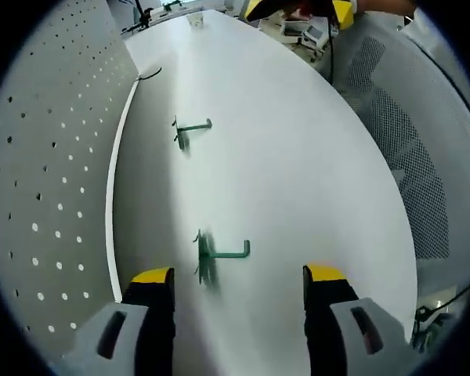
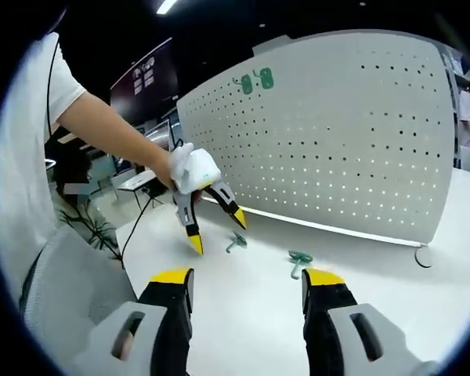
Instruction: Insert the hook assembly into the mounting plate slot until the hook locks in place.
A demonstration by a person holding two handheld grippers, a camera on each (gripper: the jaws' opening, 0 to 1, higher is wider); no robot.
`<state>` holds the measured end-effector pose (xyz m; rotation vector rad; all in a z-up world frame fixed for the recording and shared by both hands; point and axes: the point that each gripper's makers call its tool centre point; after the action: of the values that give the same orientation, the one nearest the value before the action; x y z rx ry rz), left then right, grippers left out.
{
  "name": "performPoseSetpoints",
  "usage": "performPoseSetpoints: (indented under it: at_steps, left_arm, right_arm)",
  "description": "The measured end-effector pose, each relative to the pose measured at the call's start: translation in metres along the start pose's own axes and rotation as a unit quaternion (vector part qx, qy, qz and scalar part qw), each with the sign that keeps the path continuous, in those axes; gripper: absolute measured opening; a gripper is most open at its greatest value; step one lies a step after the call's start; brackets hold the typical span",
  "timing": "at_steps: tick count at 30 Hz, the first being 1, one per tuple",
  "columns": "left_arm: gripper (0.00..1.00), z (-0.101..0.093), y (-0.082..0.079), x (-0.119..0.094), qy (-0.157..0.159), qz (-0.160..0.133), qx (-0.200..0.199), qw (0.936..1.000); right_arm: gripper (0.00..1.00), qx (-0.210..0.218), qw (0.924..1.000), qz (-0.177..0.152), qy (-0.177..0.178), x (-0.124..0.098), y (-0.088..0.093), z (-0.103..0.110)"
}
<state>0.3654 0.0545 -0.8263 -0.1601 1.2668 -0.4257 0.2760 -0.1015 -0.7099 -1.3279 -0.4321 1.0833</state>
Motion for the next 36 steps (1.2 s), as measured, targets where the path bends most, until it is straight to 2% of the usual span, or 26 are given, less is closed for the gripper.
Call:
performPoseSetpoints:
  at_steps: [9,16,25,31,36]
  left_arm:
    - [0.71,-0.0073,0.0015,0.0061,0.020,0.009,0.013,0.9997]
    - [0.70,-0.0076,0.0022,0.0076,0.032,0.011,0.000,0.9994]
    - [0.72,-0.0069,0.0019,0.0081,0.033,0.010,0.004,0.9994]
    - [0.67,-0.0032,0.0025,0.0075,0.038,0.015,0.019,0.9990]
    - [0.63,0.0004,0.0023,0.0088,0.036,0.017,0.013,0.9991]
  right_arm:
    - [0.54,0.000,1.0000,-0.002,0.002,-0.0011,-0.0008,-0.0009]
    - [0.54,-0.001,1.0000,0.000,0.003,-0.0016,-0.0001,-0.0010]
    - [0.61,-0.007,1.0000,0.001,-0.001,0.0010,0.0006,0.0007]
    - [0.62,-0.010,0.9999,0.004,-0.001,0.0010,0.0002,0.0018]
    - [0.60,-0.005,1.0000,0.001,0.002,-0.0009,0.0005,-0.0002]
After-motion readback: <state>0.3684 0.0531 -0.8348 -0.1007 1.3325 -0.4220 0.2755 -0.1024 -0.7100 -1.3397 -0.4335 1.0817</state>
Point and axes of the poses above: the point that each gripper's makers call its tool centre point, and the gripper's own axes: x roughly forward along the fingers, z roughly to its left, y roughly out of its underside, and after that the axes turned 15 degrees about -y, right-handed
